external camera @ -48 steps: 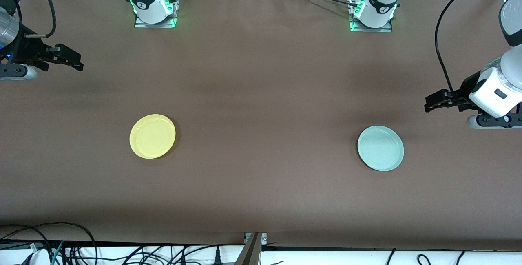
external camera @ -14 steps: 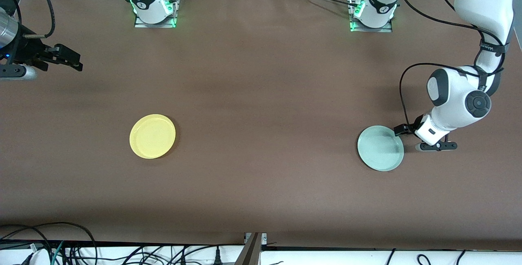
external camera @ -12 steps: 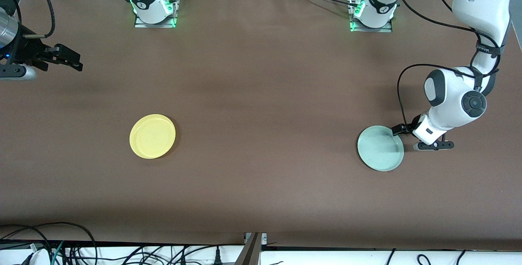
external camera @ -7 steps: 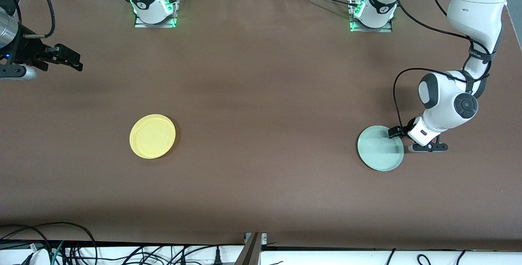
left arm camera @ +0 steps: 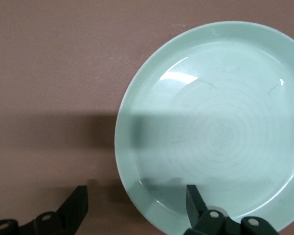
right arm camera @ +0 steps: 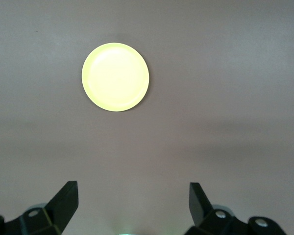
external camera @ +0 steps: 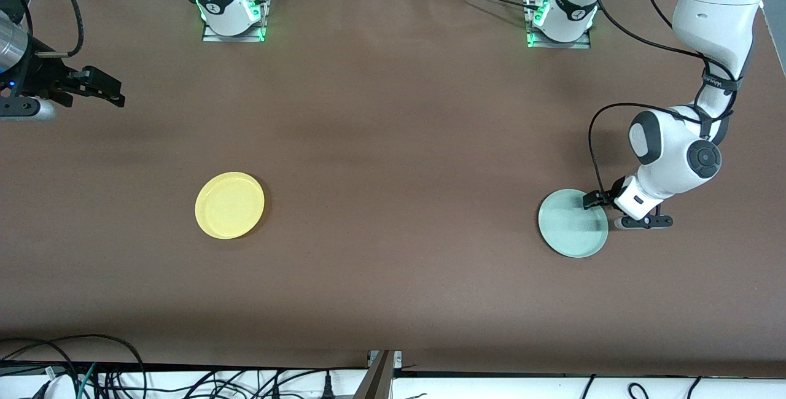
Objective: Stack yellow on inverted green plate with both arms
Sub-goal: 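Close the left gripper on the green plate's rim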
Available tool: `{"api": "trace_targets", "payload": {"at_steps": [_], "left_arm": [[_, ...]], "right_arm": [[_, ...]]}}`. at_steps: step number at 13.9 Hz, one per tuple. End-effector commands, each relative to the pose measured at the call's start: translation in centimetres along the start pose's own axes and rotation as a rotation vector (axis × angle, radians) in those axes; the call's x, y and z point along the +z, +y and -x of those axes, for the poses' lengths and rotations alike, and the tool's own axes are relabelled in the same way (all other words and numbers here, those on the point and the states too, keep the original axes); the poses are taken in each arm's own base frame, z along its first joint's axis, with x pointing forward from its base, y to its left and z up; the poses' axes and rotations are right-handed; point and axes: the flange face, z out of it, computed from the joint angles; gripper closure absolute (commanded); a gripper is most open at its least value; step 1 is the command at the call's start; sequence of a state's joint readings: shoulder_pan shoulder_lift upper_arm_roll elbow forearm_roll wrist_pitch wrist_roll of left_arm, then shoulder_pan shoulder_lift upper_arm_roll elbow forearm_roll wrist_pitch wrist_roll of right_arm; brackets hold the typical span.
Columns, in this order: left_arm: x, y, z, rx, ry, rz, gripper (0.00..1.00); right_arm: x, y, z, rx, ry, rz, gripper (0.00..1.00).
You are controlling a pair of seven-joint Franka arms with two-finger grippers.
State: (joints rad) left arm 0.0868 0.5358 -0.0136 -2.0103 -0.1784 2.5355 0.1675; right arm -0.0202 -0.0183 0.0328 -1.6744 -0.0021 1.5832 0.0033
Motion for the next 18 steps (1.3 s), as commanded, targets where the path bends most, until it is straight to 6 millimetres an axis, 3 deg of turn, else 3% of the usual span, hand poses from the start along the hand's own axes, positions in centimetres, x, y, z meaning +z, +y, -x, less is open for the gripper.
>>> {"api": "trace_targets", "payload": {"at_steps": [1, 7, 9, 12, 15, 18], "left_arm": [[0.4, -0.4, -0.3, 0.038, 0.021, 0.072, 0.11], [0.9, -2.1, -0.7, 0.069, 0.038, 0.102, 0.11], [0.5, -2.1, -1.1, 0.071, 0.049, 0.102, 0.24], [0.7, -2.1, -1.2, 0.065, 0.047, 0.106, 0.33], [0.7, -2.1, -1.2, 0.067, 0.048, 0.105, 0.51], [0.9, -2.1, -1.1, 0.069, 0.045, 0.105, 0.78]], "right_arm": [[-0.4, -0.3, -0.1, 0.002, -0.004, -0.018, 0.0], [-0.4, -0.3, -0.1, -0.001, -0.004, -0.017, 0.0], [-0.4, -0.3, -0.1, 0.002, -0.004, -0.016, 0.0], [-0.4, -0.3, -0.1, -0.003, -0.004, -0.016, 0.0], [-0.4, -0.5, -0.1, -0.011, -0.004, -0.013, 0.0], [-0.4, -0.4, -0.1, -0.011, -0.004, -0.014, 0.0]]}}
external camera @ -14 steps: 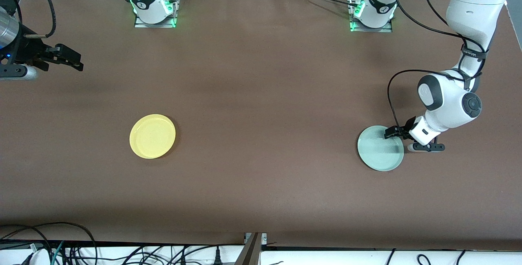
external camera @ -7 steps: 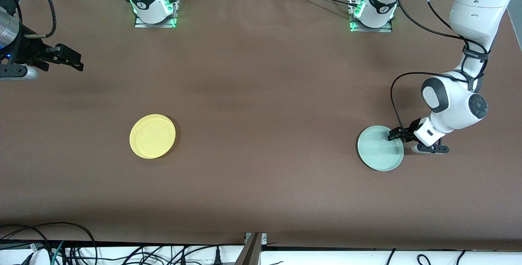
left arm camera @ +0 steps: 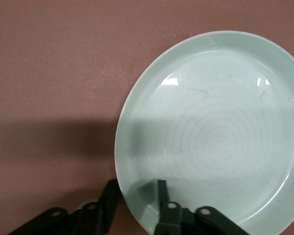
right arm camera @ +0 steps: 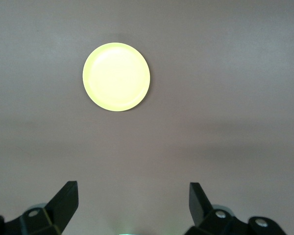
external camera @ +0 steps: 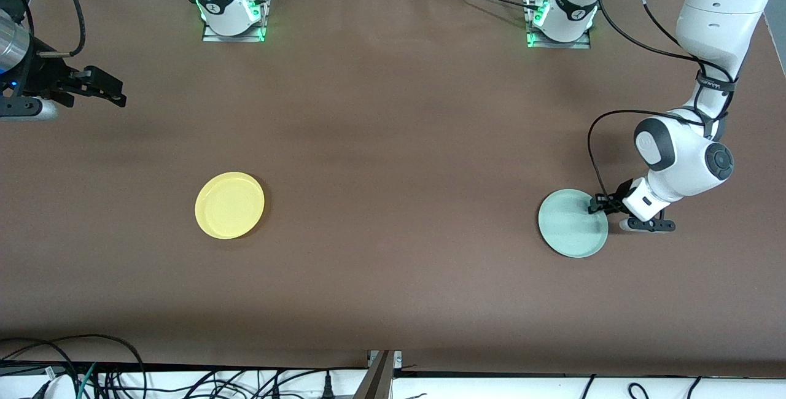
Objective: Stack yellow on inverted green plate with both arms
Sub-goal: 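Close the left gripper on the green plate's rim, then lift the green plate with the left gripper and turn it over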
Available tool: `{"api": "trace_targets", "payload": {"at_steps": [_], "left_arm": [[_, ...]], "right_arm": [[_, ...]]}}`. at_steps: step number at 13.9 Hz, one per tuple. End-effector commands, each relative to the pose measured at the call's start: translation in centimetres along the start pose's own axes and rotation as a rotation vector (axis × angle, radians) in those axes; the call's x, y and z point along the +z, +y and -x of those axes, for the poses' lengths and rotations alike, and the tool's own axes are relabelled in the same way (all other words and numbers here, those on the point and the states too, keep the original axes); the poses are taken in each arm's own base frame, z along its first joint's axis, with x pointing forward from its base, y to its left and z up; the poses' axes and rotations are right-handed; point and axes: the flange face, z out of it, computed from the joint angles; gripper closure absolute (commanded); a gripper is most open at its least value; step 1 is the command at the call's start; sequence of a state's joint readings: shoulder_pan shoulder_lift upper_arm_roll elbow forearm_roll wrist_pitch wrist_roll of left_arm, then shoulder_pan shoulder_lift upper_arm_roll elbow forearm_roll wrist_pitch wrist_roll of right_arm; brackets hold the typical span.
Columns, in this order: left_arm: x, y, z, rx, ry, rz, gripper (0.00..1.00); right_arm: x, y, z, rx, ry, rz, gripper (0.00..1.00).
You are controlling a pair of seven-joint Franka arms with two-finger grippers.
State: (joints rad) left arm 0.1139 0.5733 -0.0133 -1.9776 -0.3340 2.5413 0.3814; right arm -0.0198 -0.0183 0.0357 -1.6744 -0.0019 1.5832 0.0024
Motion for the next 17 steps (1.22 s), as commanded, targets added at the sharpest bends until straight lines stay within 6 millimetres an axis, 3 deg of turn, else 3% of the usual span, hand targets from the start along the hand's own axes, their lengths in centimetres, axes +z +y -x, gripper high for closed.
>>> {"api": "trace_targets", "payload": {"at_steps": [1, 2, 5, 7, 13, 17], "left_arm": [[-0.1, -0.1, -0.6, 0.012, 0.018, 0.021, 0.91], [-0.5, -0.1, -1.0, 0.012, 0.029, 0.021, 1.0], [-1.2, 0.2, -1.8, 0.023, 0.047, 0.018, 1.0], [-3.3, 1.9, -3.7, 0.06, 0.087, 0.013, 1.0], [-9.7, 12.9, -9.4, 0.424, 0.202, -0.136, 1.0], [-11.7, 21.6, -10.8, 0.772, 0.234, -0.353, 1.0]], "right_arm": [[-0.4, -0.2, -0.1, -0.008, -0.002, -0.011, 0.0], [-0.4, -0.1, -0.1, -0.006, -0.004, -0.01, 0.0], [-0.4, -0.3, -0.1, -0.008, -0.004, -0.014, 0.0], [-0.4, -0.5, -0.1, -0.011, -0.004, -0.015, 0.0], [-0.4, -1.8, -0.1, -0.028, -0.006, -0.014, 0.0], [-0.4, -2.6, 0.0, -0.037, -0.006, -0.012, 0.0]]}}
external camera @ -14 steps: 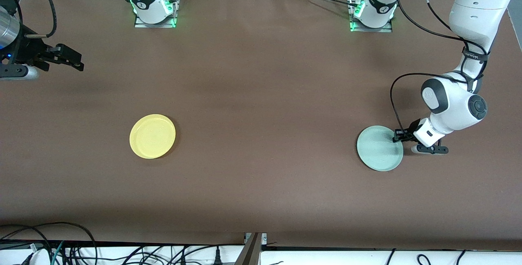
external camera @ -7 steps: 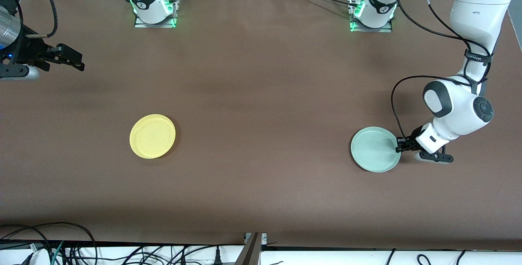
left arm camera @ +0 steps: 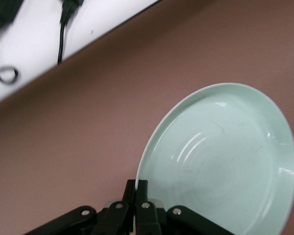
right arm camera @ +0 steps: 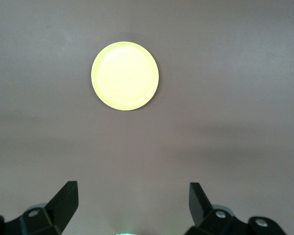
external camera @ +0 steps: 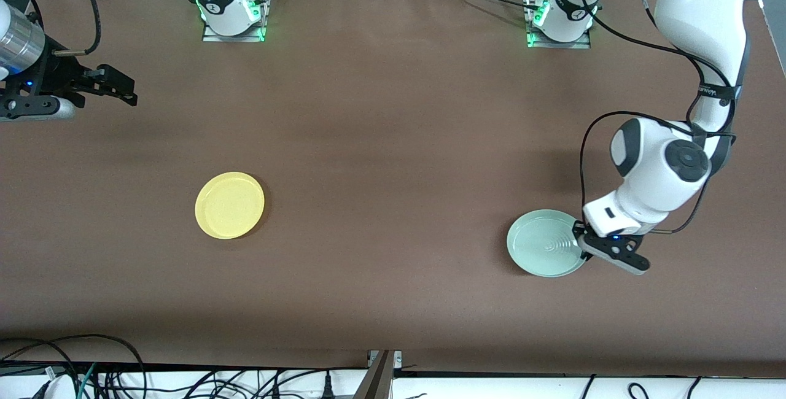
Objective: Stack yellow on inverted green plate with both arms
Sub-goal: 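Lift the green plate with the left gripper and turn it over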
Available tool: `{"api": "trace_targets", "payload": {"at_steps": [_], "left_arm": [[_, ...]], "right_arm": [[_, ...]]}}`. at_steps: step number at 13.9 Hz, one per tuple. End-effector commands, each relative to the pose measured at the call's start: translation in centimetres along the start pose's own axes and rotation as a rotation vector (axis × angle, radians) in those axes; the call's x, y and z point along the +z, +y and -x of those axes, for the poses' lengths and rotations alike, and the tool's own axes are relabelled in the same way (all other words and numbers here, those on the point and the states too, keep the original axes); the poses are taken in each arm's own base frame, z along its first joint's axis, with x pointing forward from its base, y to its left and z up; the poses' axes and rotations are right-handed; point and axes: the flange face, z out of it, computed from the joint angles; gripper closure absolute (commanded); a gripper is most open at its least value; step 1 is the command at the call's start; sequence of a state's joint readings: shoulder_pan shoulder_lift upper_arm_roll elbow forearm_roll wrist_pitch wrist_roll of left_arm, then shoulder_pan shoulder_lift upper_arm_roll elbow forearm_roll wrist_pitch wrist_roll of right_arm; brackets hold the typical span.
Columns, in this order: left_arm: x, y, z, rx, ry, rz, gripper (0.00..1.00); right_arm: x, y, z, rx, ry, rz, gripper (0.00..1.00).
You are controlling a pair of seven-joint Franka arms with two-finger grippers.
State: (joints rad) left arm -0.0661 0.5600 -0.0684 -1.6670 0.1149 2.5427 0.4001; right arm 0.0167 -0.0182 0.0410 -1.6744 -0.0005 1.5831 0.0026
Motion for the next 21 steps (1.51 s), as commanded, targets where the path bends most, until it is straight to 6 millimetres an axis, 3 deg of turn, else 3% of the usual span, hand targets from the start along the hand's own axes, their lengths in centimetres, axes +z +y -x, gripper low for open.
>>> {"api": "trace_targets", "payload": {"at_steps": [1, 6, 14, 21], "left_arm": [[-1.8, 3.8, -3.8, 0.232, 0.004, -0.117, 1.0], [-3.6, 12.0, -8.3, 0.541, 0.021, -0.392, 1.0], [-3.4, 21.5, -11.4, 0.537, 0.026, -0.59, 1.0], [-0.4, 31.7, -10.3, 0.475, 0.008, -0.86, 1.0]], "right_arm": [[-0.4, -0.3, -0.1, 0.003, -0.005, -0.014, 0.0], [-0.1, -0.6, -0.1, 0.0, -0.013, -0.019, 0.0], [0.2, -3.6, 0.1, -0.042, -0.035, -0.021, 0.0], [0.2, -3.7, 0.1, -0.042, -0.035, -0.021, 0.0]]}}
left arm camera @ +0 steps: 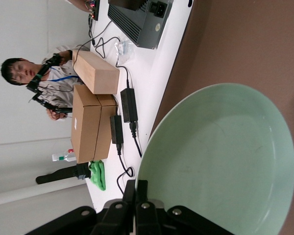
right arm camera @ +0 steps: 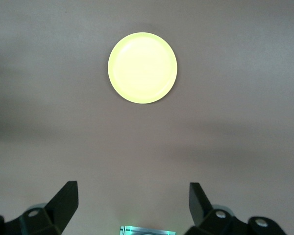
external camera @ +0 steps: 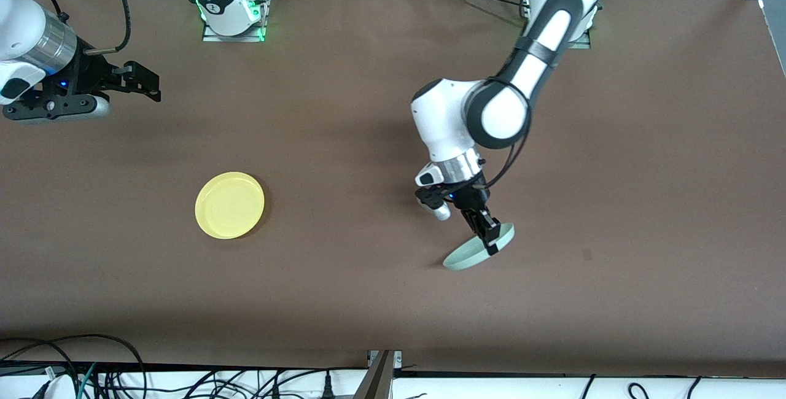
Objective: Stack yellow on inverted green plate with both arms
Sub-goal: 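Carry the inverted green plate to the table middle and lower it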
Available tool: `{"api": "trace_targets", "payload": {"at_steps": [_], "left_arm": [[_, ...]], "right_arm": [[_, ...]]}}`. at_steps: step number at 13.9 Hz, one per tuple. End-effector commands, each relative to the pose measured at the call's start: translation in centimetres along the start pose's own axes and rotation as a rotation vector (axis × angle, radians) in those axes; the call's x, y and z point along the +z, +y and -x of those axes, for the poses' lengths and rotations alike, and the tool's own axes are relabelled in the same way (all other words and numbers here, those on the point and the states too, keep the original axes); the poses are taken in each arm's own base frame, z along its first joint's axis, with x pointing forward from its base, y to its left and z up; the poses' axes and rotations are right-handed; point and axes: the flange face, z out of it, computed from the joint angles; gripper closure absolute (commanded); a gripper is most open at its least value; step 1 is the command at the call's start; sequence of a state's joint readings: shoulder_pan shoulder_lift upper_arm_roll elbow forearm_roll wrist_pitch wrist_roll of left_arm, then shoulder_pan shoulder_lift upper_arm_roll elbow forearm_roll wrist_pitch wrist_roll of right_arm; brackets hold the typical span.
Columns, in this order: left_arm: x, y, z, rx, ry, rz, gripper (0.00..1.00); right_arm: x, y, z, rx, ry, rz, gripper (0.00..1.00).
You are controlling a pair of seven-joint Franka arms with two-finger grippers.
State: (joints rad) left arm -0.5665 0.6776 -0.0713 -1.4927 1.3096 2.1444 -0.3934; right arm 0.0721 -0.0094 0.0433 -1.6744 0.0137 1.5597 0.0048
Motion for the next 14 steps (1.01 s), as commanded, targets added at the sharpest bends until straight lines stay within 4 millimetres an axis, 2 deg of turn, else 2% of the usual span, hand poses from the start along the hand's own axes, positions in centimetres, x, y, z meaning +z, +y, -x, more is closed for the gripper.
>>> {"api": "trace_targets", "payload": {"at_steps": [1, 4, 6, 10, 13, 14], "left_arm": [[-1.6, 2.4, -1.6, -0.011, -0.023, -0.107, 1.0], [-3.3, 6.3, -2.8, -0.04, -0.049, -0.169, 1.0], [-3.6, 9.1, -3.1, -0.057, -0.08, -0.209, 1.0], [-5.4, 11.3, -3.6, -0.069, -0.09, -0.246, 1.0], [-6.7, 14.9, -3.7, -0.083, -0.094, -0.263, 1.0], [-7.0, 15.4, -3.7, -0.094, -0.093, -0.258, 1.0]], "right_arm": [[-0.4, -0.5, 0.0, 0.01, -0.004, -0.012, 0.0], [-0.4, -0.5, 0.0, 0.009, -0.004, -0.012, 0.0], [-0.5, -0.7, 0.0, 0.006, -0.002, -0.011, 0.0], [-0.6, -1.4, 0.0, -0.005, -0.001, -0.01, 0.0], [-0.4, -1.4, 0.0, -0.005, -0.004, -0.018, 0.0], [-0.5, -1.5, 0.0, -0.008, -0.003, -0.018, 0.0]]}}
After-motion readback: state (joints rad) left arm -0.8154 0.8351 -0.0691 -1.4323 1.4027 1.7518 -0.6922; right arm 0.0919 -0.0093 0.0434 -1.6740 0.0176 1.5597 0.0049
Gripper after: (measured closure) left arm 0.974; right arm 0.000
